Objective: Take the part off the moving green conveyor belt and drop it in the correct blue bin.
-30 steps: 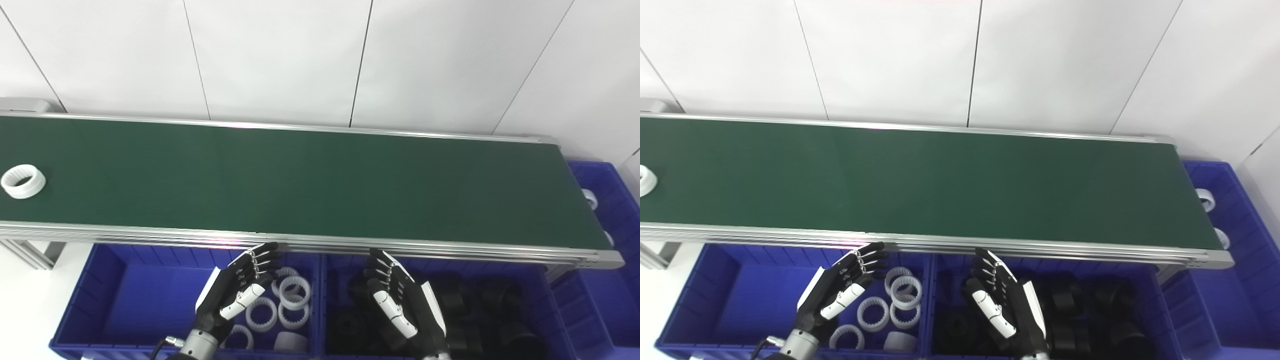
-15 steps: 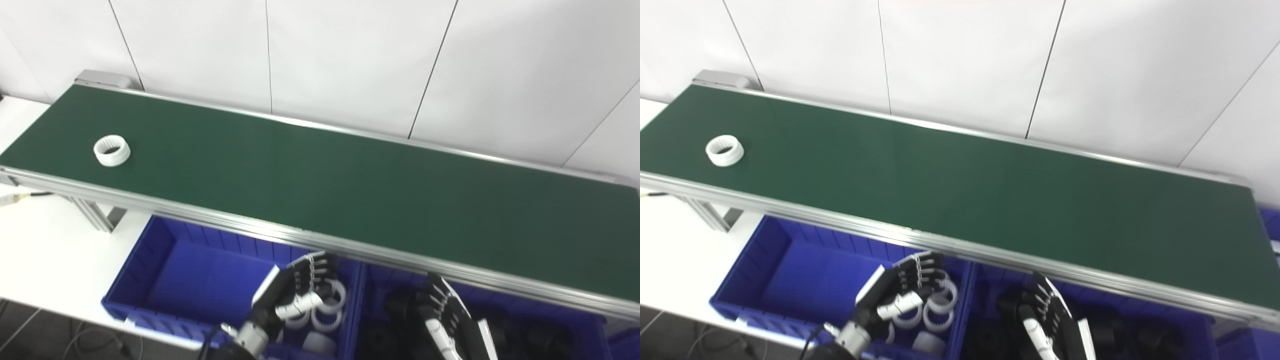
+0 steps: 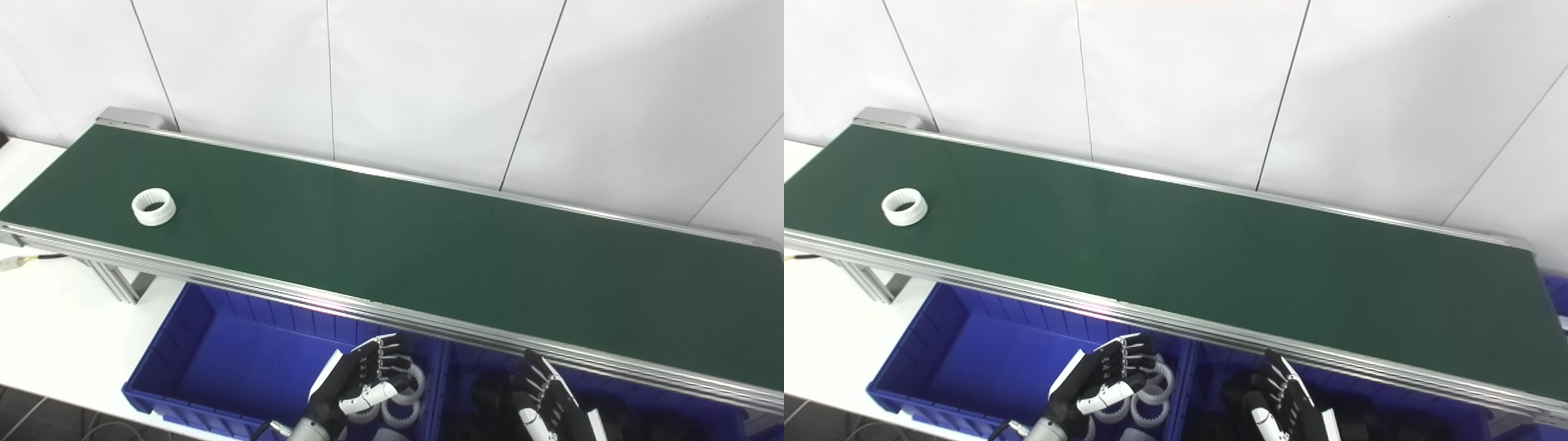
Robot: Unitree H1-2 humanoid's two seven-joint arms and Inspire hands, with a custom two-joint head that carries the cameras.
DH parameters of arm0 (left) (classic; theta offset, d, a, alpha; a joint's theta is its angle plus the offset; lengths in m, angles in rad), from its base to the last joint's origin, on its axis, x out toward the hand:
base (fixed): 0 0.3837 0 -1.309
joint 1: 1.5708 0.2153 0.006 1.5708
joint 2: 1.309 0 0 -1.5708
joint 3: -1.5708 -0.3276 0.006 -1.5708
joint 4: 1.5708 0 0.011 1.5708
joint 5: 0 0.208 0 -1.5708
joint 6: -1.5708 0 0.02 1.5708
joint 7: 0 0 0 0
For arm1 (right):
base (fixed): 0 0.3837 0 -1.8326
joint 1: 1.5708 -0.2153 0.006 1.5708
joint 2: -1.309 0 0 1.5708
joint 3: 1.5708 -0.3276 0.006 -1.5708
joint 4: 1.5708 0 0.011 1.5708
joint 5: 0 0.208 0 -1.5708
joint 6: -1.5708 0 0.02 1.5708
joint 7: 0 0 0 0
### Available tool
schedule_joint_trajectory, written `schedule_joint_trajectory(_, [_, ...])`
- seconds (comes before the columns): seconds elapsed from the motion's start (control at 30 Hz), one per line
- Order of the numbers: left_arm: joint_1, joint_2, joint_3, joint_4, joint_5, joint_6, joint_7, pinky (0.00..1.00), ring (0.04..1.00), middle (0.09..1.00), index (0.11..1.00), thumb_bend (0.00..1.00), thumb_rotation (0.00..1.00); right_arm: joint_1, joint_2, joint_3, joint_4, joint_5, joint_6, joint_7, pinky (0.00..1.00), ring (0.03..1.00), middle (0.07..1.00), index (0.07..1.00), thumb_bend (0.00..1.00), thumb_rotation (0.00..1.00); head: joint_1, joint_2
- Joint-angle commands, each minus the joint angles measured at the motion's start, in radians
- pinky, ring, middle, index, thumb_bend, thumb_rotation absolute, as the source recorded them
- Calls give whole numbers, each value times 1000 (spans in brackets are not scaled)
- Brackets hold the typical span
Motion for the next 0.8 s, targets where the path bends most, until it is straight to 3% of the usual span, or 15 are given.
schedule_joint_trajectory(0.0, [-24, 1, -2, -25, 7, -42, 11, 665, 721, 773, 792, 845, 526, -18, 9, -1, -10, 12, -63, 3, 747, 806, 850, 899, 310, 537, 4, -9])
schedule_joint_trajectory(0.1, [-29, 20, -8, -70, 41, -42, 24, 659, 719, 776, 797, 837, 536, -23, 12, 0, 2, 6, -74, 1, 747, 807, 850, 899, 297, 535, 20, -33])
schedule_joint_trajectory(0.33, [-67, 75, 31, -291, 102, -34, 67, 649, 714, 769, 805, 867, 499, -45, 18, -2, 58, 2, -104, -1, 751, 814, 854, 907, 299, 573, 56, -90])
schedule_joint_trajectory(0.5, [-128, 116, 73, -454, 104, 57, 70, 664, 735, 790, 838, 849, 436, -60, 26, -3, 81, 10, -104, 2, 768, 820, 860, 906, 282, 601, 63, -101])
schedule_joint_trajectory(0.77, [-229, 180, 119, -523, 131, 151, 80, 709, 754, 804, 859, 801, 359, -72, 36, -5, 99, 6, -115, -1, 768, 821, 860, 908, 253, 553, 56, -101])
